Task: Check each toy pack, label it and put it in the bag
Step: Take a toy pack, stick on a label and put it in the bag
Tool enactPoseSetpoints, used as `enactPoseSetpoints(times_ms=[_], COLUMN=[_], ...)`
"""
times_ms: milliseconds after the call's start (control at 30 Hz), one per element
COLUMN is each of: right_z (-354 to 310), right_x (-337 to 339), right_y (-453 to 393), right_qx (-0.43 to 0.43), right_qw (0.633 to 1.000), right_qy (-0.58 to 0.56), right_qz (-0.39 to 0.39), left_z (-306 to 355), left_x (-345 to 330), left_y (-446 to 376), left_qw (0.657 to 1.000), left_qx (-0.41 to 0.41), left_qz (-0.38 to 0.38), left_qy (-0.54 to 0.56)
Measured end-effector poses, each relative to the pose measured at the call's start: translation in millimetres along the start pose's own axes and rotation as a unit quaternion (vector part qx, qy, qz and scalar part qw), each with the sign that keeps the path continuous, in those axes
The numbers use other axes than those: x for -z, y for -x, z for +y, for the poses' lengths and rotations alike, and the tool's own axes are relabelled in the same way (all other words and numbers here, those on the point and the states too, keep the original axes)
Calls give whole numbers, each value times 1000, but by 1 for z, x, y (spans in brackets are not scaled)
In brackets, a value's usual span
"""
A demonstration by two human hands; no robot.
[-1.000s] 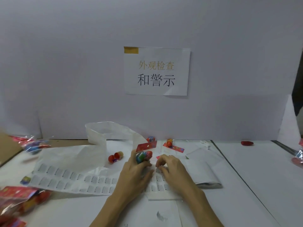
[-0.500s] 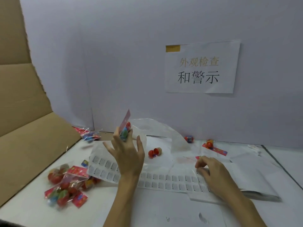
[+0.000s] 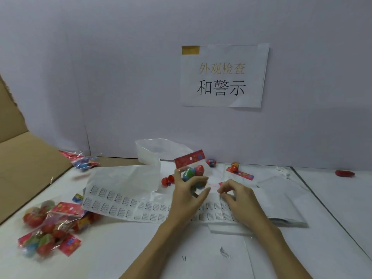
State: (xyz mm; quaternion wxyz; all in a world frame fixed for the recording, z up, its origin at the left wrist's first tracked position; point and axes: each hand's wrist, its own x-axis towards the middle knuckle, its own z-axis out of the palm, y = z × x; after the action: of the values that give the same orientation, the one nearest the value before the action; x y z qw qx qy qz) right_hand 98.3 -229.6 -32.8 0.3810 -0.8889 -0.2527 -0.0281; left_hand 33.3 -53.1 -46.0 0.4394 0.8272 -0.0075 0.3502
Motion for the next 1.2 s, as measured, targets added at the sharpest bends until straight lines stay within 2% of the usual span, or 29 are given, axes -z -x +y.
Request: enactPoseSetpoints(times_ms=[100, 200, 400, 600, 667, 733, 800, 1200], right_z=[-1, -3, -8, -11, -14, -20, -25, -27], right_x=[-1, 0, 6, 8, 8, 8, 4, -15], right_y=[0, -1, -2, 1, 1, 4, 7, 7], right_qx=[-9, -19, -30, -16, -17, -25, -22, -10], right_qw=[1000, 1000, 986, 962, 939, 893, 870, 887], right_qy=[6, -10, -151, -249, -322, -436, -484, -449], right_qz=[-14, -2, 58, 111, 122, 110, 88, 110], left_z=[-5, -7, -8, 3, 6, 8, 10, 17], left_x=[-4, -2, 1, 9, 13, 15, 14, 6], left_y=[4, 0, -3, -8, -9, -9, -8, -2], left_qw=[995, 989, 988, 983, 971, 963, 960, 948], left_qx=[52, 103, 123, 125, 137, 140, 139, 129], left_qz=[-82, -105, -89, -22, -20, -27, -34, -66], left_qy=[-6, -7, 6, 135, 194, 229, 242, 283])
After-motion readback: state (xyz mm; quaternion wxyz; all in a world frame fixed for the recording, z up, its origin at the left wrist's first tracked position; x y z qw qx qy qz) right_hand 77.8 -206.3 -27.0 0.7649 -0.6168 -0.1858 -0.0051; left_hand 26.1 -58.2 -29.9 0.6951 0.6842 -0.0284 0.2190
